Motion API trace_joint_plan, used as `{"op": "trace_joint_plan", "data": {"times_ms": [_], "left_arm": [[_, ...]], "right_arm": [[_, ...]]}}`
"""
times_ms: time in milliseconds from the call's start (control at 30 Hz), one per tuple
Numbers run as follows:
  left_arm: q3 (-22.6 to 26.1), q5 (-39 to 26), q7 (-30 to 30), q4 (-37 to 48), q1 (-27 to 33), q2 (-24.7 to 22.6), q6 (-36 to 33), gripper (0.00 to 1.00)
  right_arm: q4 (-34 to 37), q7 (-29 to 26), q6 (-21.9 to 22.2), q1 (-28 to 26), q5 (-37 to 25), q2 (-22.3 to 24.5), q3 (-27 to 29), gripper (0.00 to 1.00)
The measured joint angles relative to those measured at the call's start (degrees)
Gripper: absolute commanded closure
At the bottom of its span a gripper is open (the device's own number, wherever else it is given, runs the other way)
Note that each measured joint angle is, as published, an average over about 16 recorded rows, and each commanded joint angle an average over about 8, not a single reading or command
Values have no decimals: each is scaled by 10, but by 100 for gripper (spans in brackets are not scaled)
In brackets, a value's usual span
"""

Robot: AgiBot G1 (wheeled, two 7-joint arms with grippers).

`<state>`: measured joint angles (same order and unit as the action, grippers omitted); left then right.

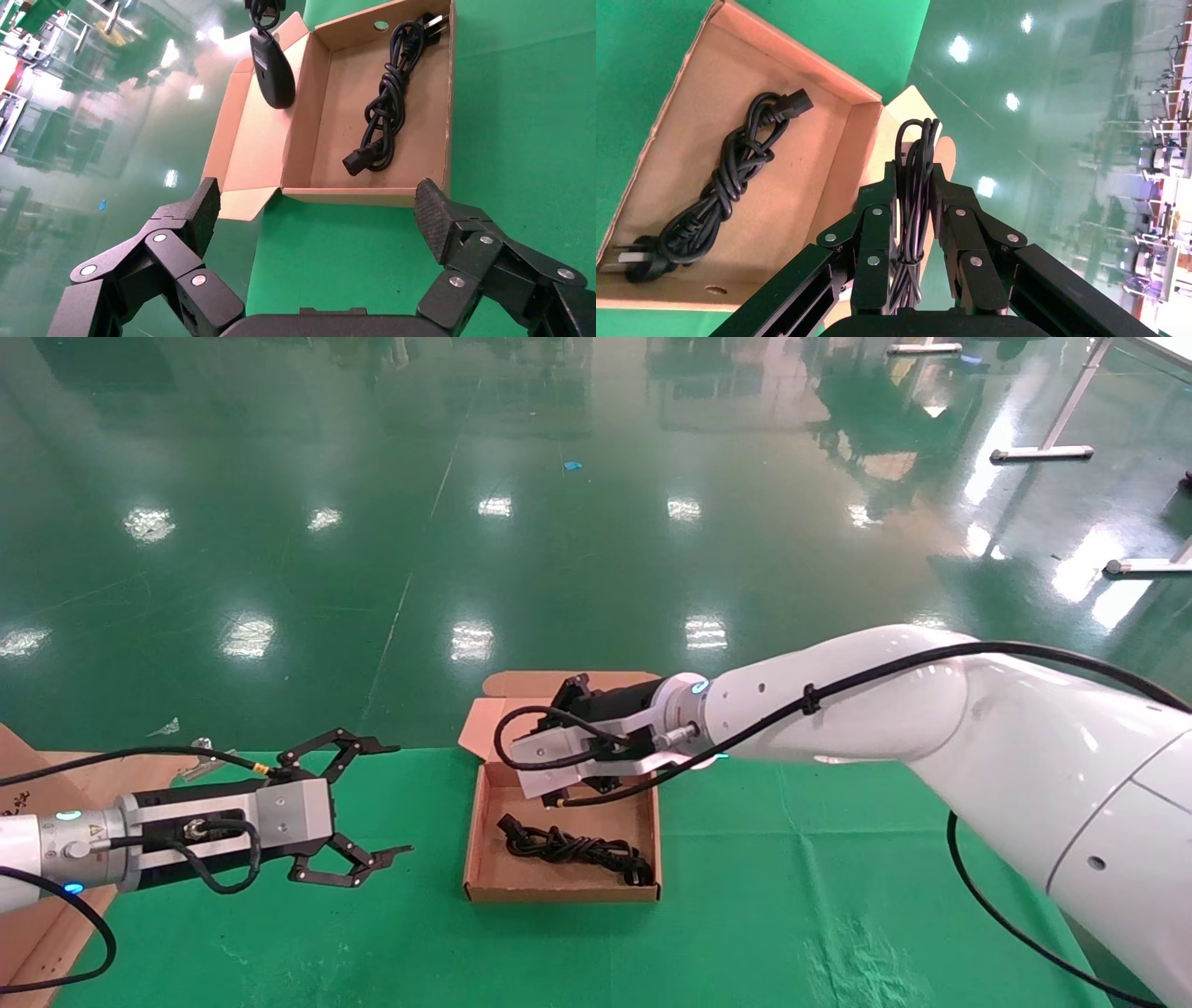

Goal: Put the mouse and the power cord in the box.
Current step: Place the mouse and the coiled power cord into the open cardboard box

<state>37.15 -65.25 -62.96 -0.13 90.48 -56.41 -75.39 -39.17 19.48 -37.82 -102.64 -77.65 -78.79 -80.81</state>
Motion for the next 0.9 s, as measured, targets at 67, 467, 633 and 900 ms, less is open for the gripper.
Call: {"op": "trace_joint_plan", "data": {"times_ms": [67, 467, 633, 900], "left_arm": [[0, 0, 0, 0, 0, 0, 0, 0], [0, 0, -1, 1, 0, 0, 0, 0], [0, 0, -1, 1, 0, 0, 0, 0], [0, 0, -1, 1, 0, 0, 0, 0]], "right_arm": [[-1, -2, 3, -4, 6, 0, -5, 100], [-14, -12, 8, -28, 30, 0, -34, 100], [-19, -17, 10, -30, 37, 0, -45, 100], [-26, -23, 17, -22, 41, -1, -62, 74]]}}
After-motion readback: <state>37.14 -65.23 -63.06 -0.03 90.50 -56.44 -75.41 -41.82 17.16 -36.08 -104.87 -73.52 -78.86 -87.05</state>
